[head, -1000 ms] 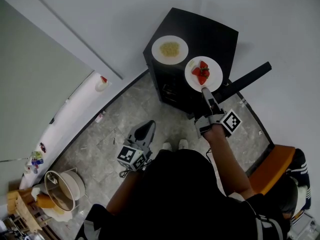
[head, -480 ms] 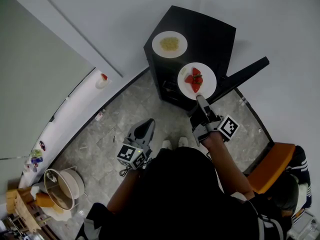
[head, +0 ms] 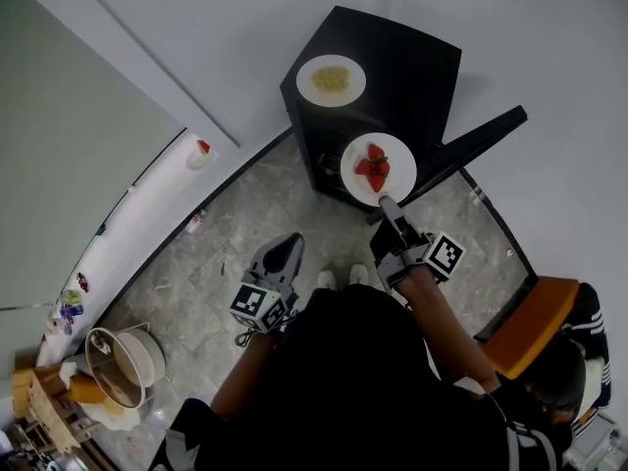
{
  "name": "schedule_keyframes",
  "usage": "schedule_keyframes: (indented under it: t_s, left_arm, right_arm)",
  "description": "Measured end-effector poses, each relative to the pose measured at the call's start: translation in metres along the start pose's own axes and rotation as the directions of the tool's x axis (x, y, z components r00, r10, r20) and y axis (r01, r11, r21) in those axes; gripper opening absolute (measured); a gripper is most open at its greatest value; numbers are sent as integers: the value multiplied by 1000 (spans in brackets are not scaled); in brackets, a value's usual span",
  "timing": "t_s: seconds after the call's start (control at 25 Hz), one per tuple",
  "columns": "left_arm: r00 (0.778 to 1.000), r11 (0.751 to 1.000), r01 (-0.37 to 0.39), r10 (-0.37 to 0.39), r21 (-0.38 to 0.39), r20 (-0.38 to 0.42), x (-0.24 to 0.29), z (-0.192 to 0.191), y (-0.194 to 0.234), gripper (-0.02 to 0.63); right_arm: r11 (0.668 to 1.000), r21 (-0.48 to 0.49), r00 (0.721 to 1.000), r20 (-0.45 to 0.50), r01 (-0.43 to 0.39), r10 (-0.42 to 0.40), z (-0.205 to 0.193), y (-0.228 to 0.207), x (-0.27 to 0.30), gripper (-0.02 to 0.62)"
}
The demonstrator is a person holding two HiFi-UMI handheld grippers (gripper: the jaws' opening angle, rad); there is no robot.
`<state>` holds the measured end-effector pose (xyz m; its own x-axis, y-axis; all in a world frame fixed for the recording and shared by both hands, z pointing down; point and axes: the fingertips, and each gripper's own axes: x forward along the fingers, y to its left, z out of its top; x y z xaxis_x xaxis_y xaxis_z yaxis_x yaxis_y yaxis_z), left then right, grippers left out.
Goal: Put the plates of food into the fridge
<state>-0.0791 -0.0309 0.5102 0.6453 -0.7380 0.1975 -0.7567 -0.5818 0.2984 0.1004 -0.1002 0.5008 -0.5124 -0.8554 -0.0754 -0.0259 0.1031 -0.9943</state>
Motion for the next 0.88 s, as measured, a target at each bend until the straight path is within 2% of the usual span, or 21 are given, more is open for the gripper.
schedule_keyframes:
  t_s: [0.52, 0.72, 0.88]
  left_arm:
    - [1000, 1000, -7, 7, -13, -25, 8, -3, 11, 29]
    - [1000, 1000, 2, -2, -3, -30, 6, -3, 7, 29]
    - [999, 1000, 11, -11, -11, -30, 8, -3, 12, 28]
  right_arm:
    - [999, 10, 999, -7, 48, -48, 6, -49, 10, 40]
    - [999, 16, 999, -13, 40, -40, 5, -61, 8, 34]
    - [997, 38, 997, 6, 72, -72, 8, -82, 14, 33]
